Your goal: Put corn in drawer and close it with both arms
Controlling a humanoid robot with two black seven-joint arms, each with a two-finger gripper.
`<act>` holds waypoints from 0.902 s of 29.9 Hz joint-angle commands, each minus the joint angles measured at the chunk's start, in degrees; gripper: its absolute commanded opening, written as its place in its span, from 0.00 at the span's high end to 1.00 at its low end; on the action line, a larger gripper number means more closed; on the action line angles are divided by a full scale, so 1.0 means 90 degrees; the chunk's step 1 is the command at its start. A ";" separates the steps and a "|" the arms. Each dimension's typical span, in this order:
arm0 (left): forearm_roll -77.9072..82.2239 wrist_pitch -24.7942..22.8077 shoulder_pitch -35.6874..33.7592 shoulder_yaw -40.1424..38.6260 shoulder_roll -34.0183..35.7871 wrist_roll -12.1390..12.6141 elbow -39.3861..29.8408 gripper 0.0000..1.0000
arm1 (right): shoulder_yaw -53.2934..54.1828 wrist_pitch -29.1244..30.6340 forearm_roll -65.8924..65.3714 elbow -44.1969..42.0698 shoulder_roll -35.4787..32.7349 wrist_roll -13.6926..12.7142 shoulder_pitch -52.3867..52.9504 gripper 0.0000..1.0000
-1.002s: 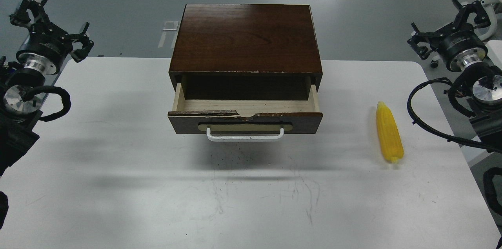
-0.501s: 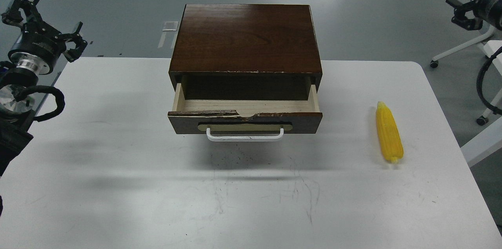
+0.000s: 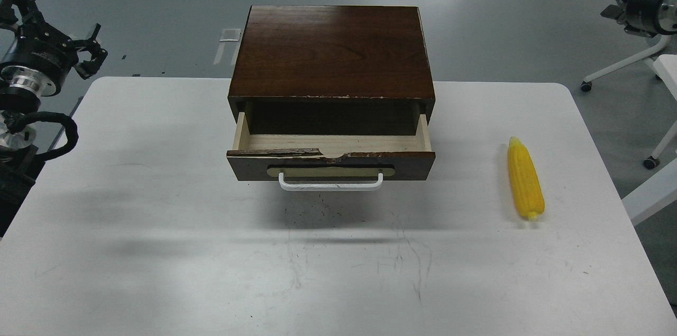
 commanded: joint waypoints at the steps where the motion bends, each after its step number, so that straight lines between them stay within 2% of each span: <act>1: 0.0000 0.0000 0.0003 -0.0005 0.0030 -0.0001 0.0001 0.02 | -0.0047 -0.0002 -0.0836 0.0885 -0.0233 -0.0012 0.0050 0.00; 3: 0.0000 0.0000 0.0003 -0.0005 0.0039 -0.0001 0.0001 0.02 | -0.0047 -0.0002 -0.1120 0.1480 -0.0525 -0.0012 0.0069 0.00; 5: 0.0000 0.0000 0.0003 0.0005 0.0059 -0.0001 0.0001 0.02 | -0.0047 -0.0002 -0.1655 0.2843 -0.1139 -0.0079 0.0089 0.00; 8: 0.0009 0.0000 0.0022 0.0005 0.0127 -0.0001 0.0001 0.02 | -0.0057 -0.0002 -0.2564 0.3883 -0.1561 -0.0226 0.0002 0.01; 11: 0.0009 0.0000 0.0042 0.0014 0.0127 -0.0001 0.0001 0.02 | -0.0067 -0.0002 -0.3326 0.4129 -0.1660 -0.0275 -0.0387 0.01; 16: 0.0009 0.0000 0.0061 0.0024 0.0127 -0.0001 0.0001 0.02 | -0.0057 -0.0002 -0.3396 0.4129 -0.1602 -0.0207 -0.0691 0.02; 23: 0.0009 0.0000 0.0061 0.0024 0.0156 -0.0001 0.0011 0.02 | -0.0125 -0.0002 -0.3562 0.4080 -0.1143 -0.0197 -0.1375 0.02; 27: 0.0009 0.0000 0.0061 0.0024 0.0205 -0.0001 0.0011 0.02 | -0.0164 -0.0310 -0.3806 0.4061 -0.1015 -0.0246 -0.1619 0.03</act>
